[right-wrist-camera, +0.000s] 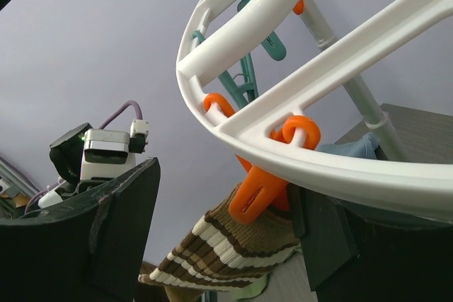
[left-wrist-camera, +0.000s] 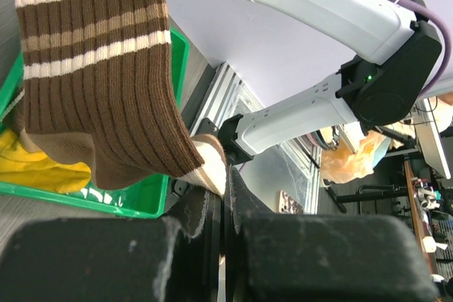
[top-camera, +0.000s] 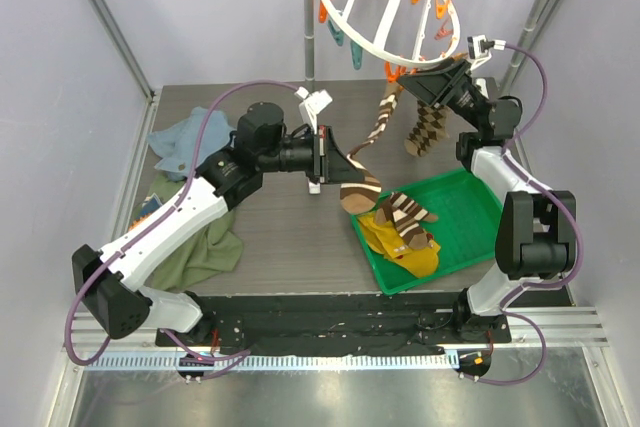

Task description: Remove the socks clipped to the hanger

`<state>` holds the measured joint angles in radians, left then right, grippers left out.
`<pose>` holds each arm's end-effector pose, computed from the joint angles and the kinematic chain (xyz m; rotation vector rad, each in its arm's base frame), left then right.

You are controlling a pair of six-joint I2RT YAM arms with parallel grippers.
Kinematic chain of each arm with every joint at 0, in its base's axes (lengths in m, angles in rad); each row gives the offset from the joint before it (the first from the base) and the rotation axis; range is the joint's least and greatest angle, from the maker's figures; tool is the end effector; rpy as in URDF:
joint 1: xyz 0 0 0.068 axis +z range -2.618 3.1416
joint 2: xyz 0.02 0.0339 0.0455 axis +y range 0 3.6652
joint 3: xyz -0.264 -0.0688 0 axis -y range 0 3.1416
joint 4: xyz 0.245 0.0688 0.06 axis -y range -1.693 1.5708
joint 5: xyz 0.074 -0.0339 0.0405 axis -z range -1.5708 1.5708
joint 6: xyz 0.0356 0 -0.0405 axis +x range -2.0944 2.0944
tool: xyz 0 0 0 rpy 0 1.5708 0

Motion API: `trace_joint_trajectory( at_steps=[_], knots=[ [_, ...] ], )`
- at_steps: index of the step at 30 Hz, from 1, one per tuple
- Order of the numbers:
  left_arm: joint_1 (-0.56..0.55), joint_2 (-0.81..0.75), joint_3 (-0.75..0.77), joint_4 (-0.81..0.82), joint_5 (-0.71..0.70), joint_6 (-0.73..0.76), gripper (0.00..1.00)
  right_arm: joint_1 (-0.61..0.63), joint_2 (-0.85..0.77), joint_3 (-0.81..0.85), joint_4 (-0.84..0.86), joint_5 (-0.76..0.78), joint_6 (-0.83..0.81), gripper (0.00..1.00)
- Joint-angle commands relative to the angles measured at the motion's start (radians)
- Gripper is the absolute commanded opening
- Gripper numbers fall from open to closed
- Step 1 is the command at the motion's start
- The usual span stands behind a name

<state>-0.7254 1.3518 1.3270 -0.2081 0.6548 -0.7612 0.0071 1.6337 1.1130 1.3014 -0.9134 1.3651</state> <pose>0.2165 -0.2209 0.4015 0.5037 2.0197 -1.5782 0.3468 0.0306 0.3745 -0.2380 1.2501 1.5640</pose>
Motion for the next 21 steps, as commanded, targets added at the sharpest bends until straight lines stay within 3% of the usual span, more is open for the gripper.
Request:
trace_joint_trajectory(
  at_steps=[1,9,17,21],
  knots=[
    [0.014,-0.010,0.061,-0.007,0.035,-0.016,0.00,-0.024,-0.005,0.053,0.368,-0.018,0.012,0.84],
    [0.018,-0.011,0.071,-0.011,0.042,-0.020,0.00,-0.024,-0.018,0.038,0.368,0.008,0.028,0.87],
    [0.023,-0.014,0.086,-0.036,0.029,-0.024,0.00,-0.024,-0.044,0.012,0.368,0.004,0.008,0.80],
    [0.035,-0.022,0.097,-0.056,0.025,-0.033,0.00,-0.029,-0.046,-0.005,0.368,0.037,0.017,0.83]
  ],
)
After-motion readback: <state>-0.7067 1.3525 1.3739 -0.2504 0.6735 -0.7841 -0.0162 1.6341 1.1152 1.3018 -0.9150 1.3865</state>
